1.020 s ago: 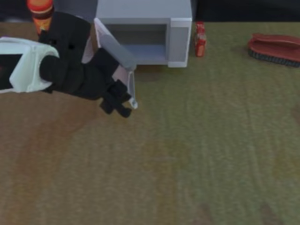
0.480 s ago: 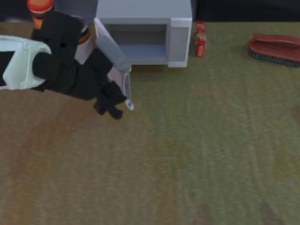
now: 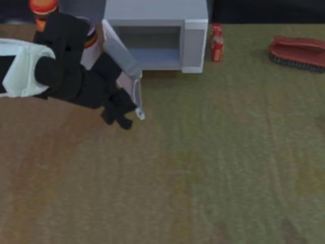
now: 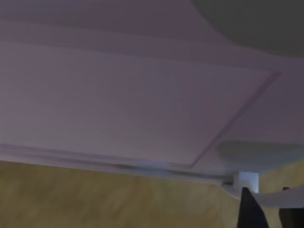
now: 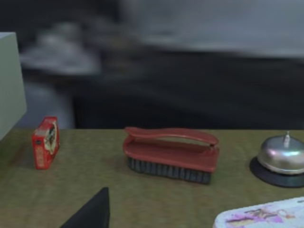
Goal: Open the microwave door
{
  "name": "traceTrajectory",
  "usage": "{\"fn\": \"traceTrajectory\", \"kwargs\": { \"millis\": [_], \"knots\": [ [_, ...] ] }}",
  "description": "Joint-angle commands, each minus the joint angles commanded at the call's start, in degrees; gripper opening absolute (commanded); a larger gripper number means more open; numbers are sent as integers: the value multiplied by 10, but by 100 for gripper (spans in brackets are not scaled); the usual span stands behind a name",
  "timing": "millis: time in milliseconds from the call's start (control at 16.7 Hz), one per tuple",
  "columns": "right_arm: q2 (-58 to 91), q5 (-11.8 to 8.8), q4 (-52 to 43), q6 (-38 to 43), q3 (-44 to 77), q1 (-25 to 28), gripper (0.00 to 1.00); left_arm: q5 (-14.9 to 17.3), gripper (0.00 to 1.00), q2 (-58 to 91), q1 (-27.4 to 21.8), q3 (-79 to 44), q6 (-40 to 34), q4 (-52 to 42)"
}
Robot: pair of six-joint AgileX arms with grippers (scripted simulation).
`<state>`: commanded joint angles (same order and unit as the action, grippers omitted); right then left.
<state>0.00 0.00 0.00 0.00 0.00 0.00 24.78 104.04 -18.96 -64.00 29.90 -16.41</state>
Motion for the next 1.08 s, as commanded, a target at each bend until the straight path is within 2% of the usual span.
{"fn": "traceTrajectory", "kwargs": {
  "millis": [1080],
  "knots": [
    [0, 0, 0, 0, 0, 0, 100, 6, 0, 1, 0, 2, 5, -5]
  ]
}}
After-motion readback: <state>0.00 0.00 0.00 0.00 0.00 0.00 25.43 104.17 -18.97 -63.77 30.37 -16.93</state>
